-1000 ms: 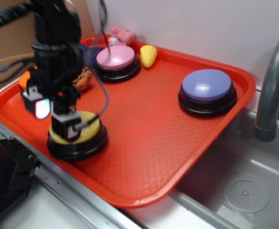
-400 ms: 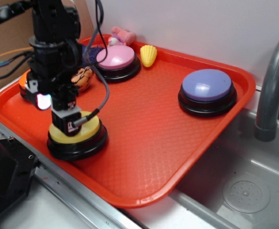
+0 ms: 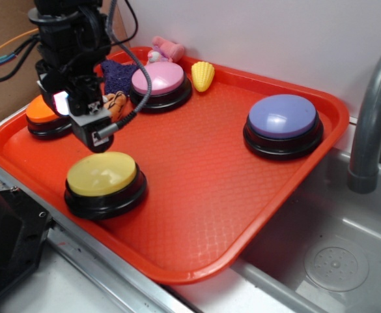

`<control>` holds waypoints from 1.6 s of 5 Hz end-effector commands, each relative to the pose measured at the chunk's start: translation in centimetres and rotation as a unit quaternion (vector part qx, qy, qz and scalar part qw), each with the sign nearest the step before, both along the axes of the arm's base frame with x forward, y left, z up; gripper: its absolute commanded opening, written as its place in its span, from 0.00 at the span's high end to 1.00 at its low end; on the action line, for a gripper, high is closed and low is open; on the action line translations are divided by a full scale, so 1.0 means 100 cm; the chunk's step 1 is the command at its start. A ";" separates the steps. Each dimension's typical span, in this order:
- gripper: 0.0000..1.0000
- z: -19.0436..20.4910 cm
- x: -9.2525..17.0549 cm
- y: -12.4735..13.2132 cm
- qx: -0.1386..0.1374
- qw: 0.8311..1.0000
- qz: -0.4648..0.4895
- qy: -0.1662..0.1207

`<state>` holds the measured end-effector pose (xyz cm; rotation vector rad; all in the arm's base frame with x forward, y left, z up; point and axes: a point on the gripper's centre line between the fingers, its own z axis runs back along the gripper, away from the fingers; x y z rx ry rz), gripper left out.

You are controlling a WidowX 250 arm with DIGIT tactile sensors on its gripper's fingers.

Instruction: Push the yellow button.

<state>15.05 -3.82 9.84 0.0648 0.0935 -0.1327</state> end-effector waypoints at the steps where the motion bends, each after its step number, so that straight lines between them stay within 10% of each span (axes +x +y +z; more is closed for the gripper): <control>1: 0.00 0.006 0.004 -0.001 -0.003 1.000 0.000 -0.015; 2: 0.00 0.023 0.011 0.011 0.000 0.999 0.011 -0.047; 8: 0.00 0.053 0.023 0.035 -0.013 0.997 0.070 -0.037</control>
